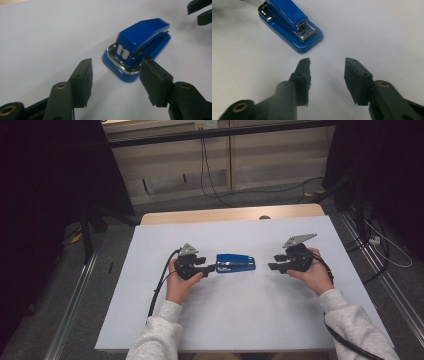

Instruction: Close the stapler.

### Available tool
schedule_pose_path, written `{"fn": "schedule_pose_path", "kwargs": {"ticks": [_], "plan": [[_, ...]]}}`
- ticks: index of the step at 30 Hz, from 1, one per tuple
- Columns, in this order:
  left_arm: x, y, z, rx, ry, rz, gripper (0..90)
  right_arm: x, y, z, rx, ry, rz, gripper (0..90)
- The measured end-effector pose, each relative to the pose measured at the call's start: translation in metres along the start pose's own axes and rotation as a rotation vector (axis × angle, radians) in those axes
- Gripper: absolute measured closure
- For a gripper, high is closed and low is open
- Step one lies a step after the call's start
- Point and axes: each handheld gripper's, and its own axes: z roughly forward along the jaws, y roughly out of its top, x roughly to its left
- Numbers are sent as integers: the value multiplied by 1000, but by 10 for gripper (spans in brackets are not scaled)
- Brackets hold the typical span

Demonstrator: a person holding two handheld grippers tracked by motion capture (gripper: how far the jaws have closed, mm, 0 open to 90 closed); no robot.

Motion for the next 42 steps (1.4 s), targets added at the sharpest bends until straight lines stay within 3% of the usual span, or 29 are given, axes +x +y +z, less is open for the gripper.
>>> {"fn": "schedule_pose_path", "kwargs": {"ticks": [3, 6, 11, 14, 28, 34, 42], "plan": [[-1, -3, -12, -7, -5, -13, 336, 4, -4, -5, -10, 14, 17, 448], [-1, -6, -23, -37, -16, -31, 311, 9, -9, -8, -20, 25, 30, 371], [-2, -10, -39, -48, 12, -2, 224, 19, -15, -17, -22, 27, 21, 297], [-3, -12, -49, -58, 16, -6, 205, 24, -18, -22, -34, 35, 21, 264], [-6, -26, -74, -79, 31, -2, 131, 39, -31, -33, -22, 33, 16, 204], [-9, -32, -78, -57, 29, 11, 105, 41, -37, -39, -16, 25, 16, 193], [-8, -40, -89, -63, 43, -9, 93, 46, -44, -47, -14, 26, 13, 186]]}}
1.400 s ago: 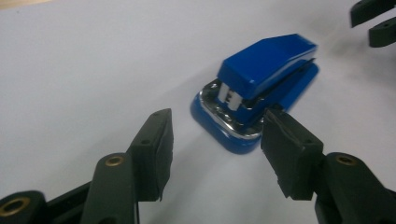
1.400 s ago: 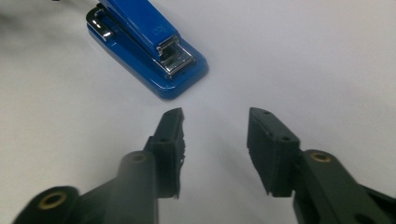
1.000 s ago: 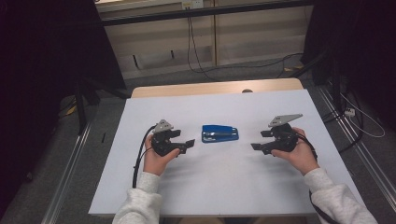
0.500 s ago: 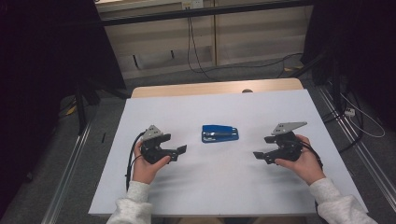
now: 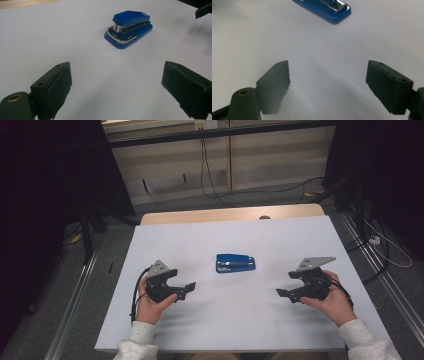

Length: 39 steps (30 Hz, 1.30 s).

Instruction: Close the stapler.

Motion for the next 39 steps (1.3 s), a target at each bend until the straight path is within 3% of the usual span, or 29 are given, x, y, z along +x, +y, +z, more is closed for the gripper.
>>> {"fn": "schedule_pose_path", "kwargs": {"ticks": [39], "plan": [[11, -25, -41, 11, 74, -6, 81, 14, -22, -20, 15, -17, -4, 174]]}}
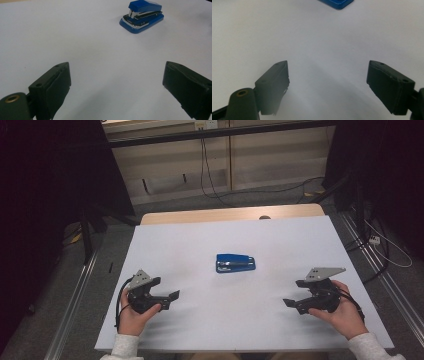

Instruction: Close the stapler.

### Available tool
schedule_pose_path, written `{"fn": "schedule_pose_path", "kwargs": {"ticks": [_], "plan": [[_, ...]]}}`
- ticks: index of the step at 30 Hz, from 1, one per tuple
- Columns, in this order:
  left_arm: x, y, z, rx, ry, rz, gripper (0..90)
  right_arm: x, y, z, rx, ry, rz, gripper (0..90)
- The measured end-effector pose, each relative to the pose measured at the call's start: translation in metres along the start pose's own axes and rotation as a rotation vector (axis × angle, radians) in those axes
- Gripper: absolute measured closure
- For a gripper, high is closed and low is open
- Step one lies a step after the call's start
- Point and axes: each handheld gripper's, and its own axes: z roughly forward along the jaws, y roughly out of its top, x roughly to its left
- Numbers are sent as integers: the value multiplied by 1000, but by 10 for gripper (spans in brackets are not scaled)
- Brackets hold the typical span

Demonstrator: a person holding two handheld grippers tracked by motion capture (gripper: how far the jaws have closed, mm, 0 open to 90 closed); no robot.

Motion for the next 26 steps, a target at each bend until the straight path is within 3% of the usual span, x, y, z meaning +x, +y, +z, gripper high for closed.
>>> {"fn": "schedule_pose_path", "kwargs": {"ticks": [10, 26], "plan": [[0, -6, -10, 15, -4, 16, 79, 1, -2, -3, -6, 6, 2, 173], [3, -11, -15, 16, 2, -3, 79, 0, -2, 0, -1, 20, -2, 172]]}}
